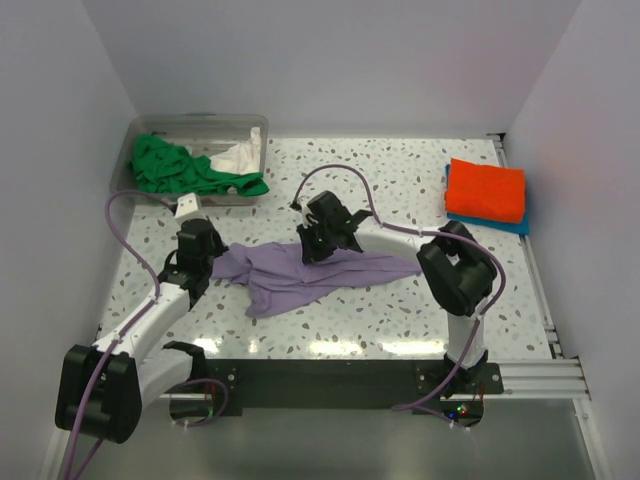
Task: Fold and stack the t-shirts
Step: Flatten the tshirt out
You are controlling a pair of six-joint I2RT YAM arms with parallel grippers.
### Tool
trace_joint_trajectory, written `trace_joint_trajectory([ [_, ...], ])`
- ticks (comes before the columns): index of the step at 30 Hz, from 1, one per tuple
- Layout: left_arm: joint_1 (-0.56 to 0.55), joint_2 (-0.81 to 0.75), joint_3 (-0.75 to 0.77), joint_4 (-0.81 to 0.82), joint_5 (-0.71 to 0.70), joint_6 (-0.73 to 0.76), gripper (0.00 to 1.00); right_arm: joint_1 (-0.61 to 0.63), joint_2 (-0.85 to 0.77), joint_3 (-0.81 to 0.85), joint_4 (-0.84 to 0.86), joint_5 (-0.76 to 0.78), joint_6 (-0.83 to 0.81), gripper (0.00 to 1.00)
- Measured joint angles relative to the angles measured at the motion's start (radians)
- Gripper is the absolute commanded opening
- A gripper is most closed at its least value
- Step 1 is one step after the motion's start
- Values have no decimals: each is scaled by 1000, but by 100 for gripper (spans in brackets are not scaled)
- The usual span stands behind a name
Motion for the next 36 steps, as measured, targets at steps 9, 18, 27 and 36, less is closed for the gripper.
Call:
trace_joint_trajectory([
  [9, 0, 4, 63, -39, -76, 3, 0, -24, -150, 47, -128, 146, -38, 0],
  [18, 11, -26, 285, -59, -178, 27, 0, -275, -465, 110, -187, 303, -60, 0],
  [27, 27, -130, 449, -123, -310, 111, 0, -325, -611, 238, -312, 519, -104, 0],
  [36, 27, -360, 539, -136, -387, 161, 0, -328, -863, 293, -365, 642, -129, 0],
])
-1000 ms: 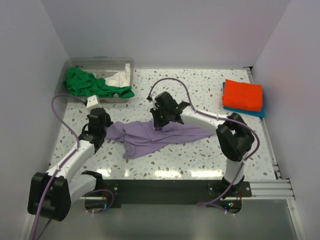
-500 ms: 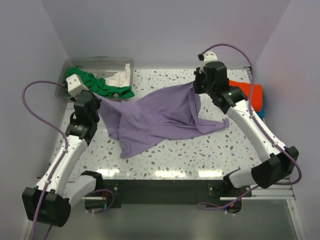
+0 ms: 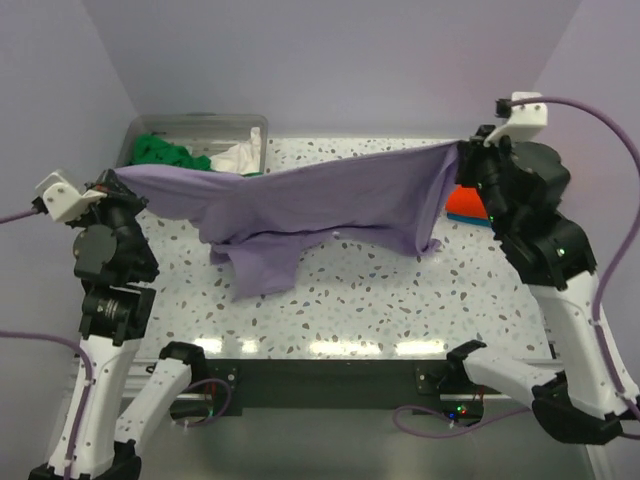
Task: Fold and stack the t-shirts
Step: Flatten the tshirt out
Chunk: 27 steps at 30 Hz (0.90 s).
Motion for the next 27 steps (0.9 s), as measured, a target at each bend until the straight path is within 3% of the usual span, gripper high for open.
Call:
trace_joint_trajectory([
  [5, 0, -87, 13, 5, -5, 0, 0, 0, -134, 6, 3, 13, -13, 0],
  [9, 0, -62, 13, 19, 47, 0, 0, 0, -155, 13, 19, 8, -14, 0],
  [13, 0, 87, 12, 106, 163, 1, 0, -2, -72, -9, 47, 13, -11, 0],
  [20, 1, 413, 13, 162, 365, 19, 0, -94, 215, -34, 56, 3, 5, 0],
  [27, 1, 371, 52, 214, 520, 47, 0, -171, 291, 15, 20, -16, 12, 0],
])
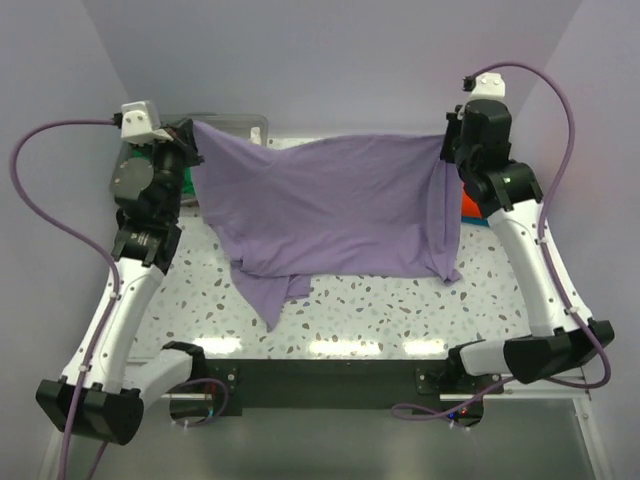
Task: Fold and stack the t-shirts
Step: Flatten the tshirt out
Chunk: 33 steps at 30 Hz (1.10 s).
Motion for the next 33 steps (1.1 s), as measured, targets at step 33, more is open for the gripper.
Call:
trace_joint_trajectory([
  [33, 3, -127, 749, 77, 436, 133, 0, 0, -490, 202, 24, -14, -72, 0],
])
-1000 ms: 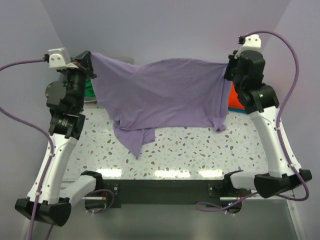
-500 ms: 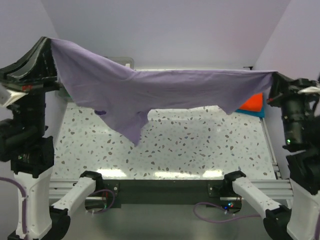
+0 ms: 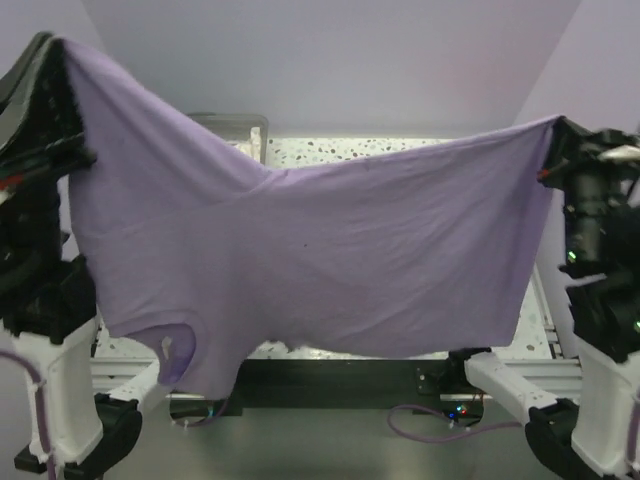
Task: Fold and stack the t-shirts
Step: Flatten the tshirt out
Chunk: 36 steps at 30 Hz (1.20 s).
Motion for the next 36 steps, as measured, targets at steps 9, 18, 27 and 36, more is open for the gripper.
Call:
trace_joint_trajectory([
  [9, 0, 530, -200, 95, 25, -54, 5, -65, 443, -261, 175, 55, 27, 0],
  [18, -1, 1089, -168, 11, 66, -82, 73, -232, 964, -225, 175, -47, 96, 84],
  [27, -66, 846, -333, 66, 44, -84, 79, -225, 916, -236, 182, -156, 113, 99],
  [36, -269, 506, -766, 115, -36, -114, 80, -191, 525, -595, 270, -312, 193, 99],
])
